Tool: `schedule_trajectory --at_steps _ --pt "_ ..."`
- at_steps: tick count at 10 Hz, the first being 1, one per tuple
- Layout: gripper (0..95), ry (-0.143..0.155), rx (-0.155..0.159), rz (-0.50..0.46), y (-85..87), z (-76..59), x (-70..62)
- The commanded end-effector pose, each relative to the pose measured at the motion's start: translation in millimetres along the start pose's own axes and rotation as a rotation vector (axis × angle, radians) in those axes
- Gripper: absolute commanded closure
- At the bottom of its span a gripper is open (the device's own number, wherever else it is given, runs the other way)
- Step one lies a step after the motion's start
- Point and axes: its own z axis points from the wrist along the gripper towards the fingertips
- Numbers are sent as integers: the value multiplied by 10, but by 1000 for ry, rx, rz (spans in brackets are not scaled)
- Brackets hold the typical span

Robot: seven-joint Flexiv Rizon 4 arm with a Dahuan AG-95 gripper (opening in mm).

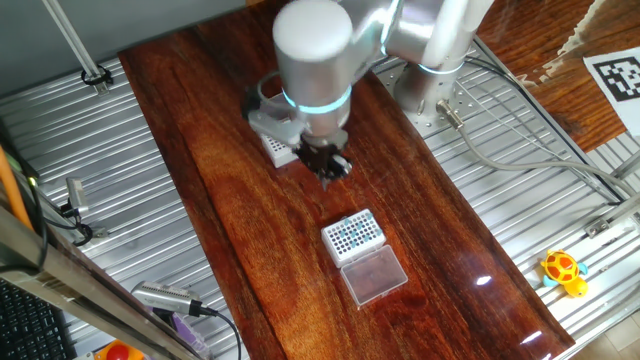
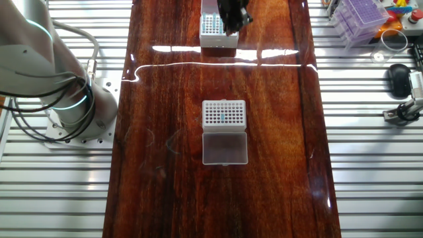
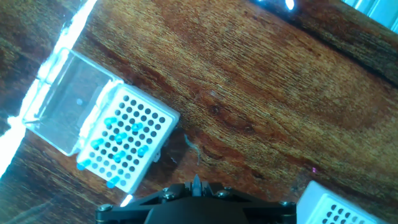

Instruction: Transfer all medium pipette tips from one holder to another

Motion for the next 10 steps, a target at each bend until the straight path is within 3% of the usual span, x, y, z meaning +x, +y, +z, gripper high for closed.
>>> schedule_trajectory --at_steps 1,2,4,6,7,10 --pt "950 -8 12 -19 -468 97 266" --pt "950 -2 10 -9 -468 97 266" --pt "950 -18 -11 44 -468 97 266" --pt "950 -22 11 156 -431 107 259" --pt "950 -18 21 156 -488 116 296" --pt "950 -29 17 86 -1015 145 593"
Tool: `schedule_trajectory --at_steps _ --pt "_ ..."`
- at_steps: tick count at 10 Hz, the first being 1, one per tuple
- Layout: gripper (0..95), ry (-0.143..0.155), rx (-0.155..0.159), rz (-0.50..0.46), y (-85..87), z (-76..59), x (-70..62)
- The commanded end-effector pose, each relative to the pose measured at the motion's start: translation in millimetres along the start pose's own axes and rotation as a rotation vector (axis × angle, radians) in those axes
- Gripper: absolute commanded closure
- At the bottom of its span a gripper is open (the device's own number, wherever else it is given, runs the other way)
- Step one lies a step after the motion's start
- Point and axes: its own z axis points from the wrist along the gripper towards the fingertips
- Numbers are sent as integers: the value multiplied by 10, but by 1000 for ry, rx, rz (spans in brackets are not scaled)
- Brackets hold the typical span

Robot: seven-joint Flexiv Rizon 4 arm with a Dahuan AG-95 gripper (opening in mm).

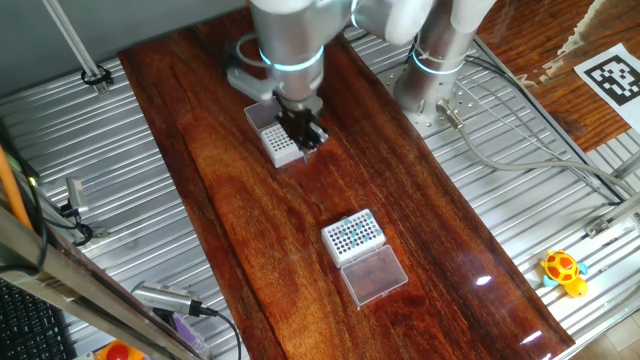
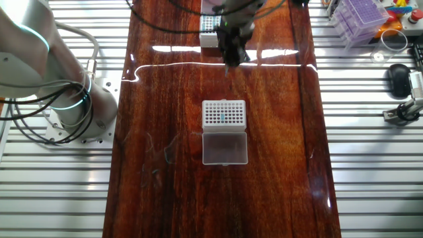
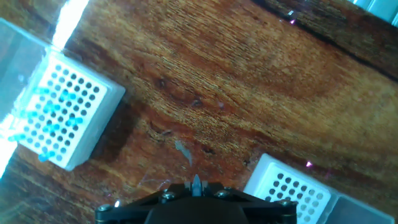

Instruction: Transfer all medium pipette tips from one holder to another

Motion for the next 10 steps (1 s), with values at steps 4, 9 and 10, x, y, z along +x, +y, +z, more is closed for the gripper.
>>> schedule_trajectory --at_steps 4,9,10 --pt "950 -6 11 8 -386 -46 176" --pt "950 -6 64 71 -558 -65 251" --pt "950 -9 57 74 -613 -82 295"
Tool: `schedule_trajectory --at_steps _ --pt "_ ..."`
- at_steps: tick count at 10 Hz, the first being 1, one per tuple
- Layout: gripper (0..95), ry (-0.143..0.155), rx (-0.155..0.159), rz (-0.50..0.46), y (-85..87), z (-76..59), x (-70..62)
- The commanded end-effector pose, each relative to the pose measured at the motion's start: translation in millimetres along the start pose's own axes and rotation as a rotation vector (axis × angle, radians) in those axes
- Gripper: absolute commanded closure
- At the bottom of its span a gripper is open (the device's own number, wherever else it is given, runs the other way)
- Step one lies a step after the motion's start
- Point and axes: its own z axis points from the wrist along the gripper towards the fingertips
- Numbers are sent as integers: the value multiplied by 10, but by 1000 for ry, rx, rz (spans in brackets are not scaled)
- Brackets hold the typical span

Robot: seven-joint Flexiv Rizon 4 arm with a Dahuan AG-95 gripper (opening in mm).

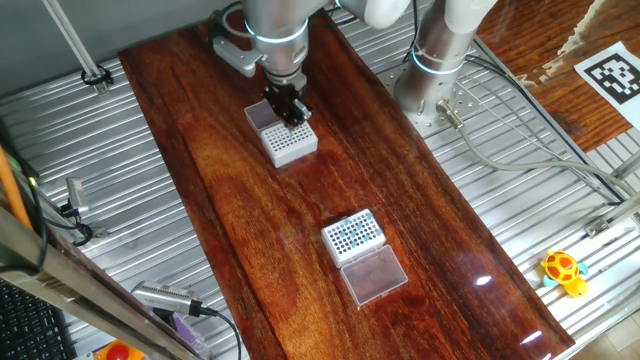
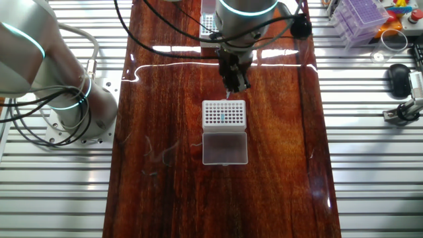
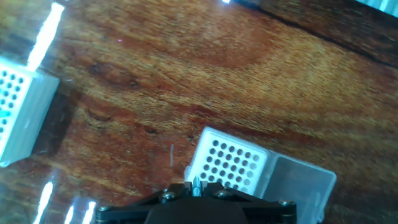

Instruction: Transfer all medium pipette tips from one holder to another

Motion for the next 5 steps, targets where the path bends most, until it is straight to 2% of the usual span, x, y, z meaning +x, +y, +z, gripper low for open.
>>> schedule_trajectory --at_steps 1,5 --pt "950 -11 11 15 -148 -42 129" --pt "950 -29 7 51 -193 13 136"
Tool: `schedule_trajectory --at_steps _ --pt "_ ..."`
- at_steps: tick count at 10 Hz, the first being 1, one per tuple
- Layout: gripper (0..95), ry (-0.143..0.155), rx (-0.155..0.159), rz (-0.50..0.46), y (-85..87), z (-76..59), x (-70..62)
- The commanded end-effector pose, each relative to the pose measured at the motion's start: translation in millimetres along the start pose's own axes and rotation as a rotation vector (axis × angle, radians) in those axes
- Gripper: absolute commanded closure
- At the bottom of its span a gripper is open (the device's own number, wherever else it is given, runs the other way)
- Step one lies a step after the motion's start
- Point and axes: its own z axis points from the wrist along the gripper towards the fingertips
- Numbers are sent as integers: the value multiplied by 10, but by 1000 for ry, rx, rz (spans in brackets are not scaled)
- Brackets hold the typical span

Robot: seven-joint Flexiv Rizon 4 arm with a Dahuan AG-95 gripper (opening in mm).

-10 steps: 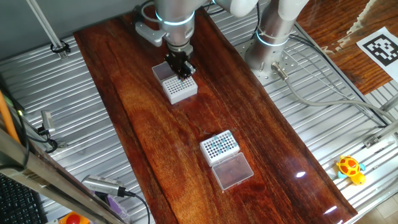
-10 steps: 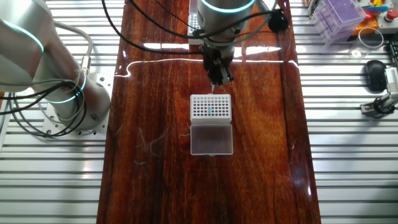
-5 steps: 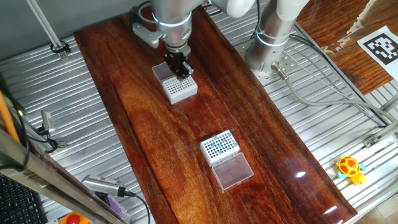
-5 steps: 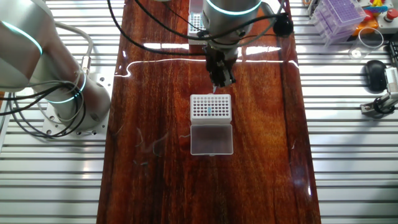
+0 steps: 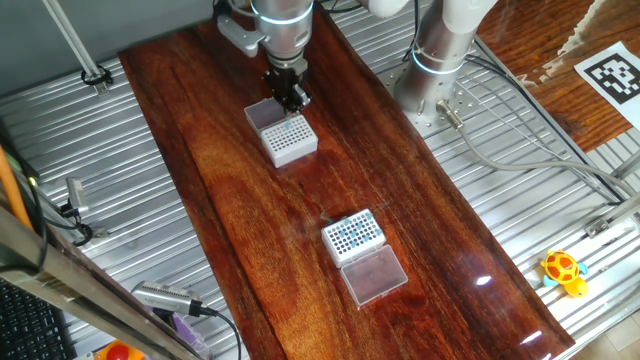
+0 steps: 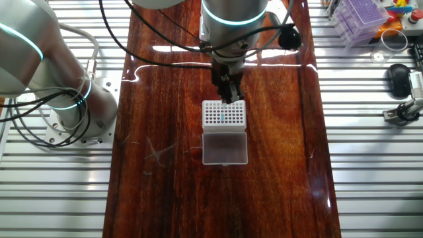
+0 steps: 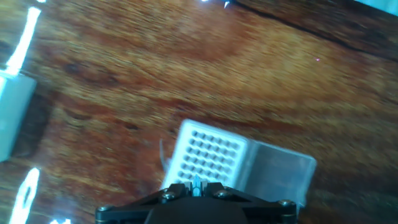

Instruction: Transfer all medium pipette tips from one holder to another

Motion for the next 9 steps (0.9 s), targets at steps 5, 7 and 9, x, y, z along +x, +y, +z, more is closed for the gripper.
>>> schedule_trajectory --at_steps 5,7,9 --pt "950 -14 -2 -4 -23 88 -10" --pt "950 -15 -3 -5 -23 102 -1" --pt "950 -19 -2 -7 -21 122 18"
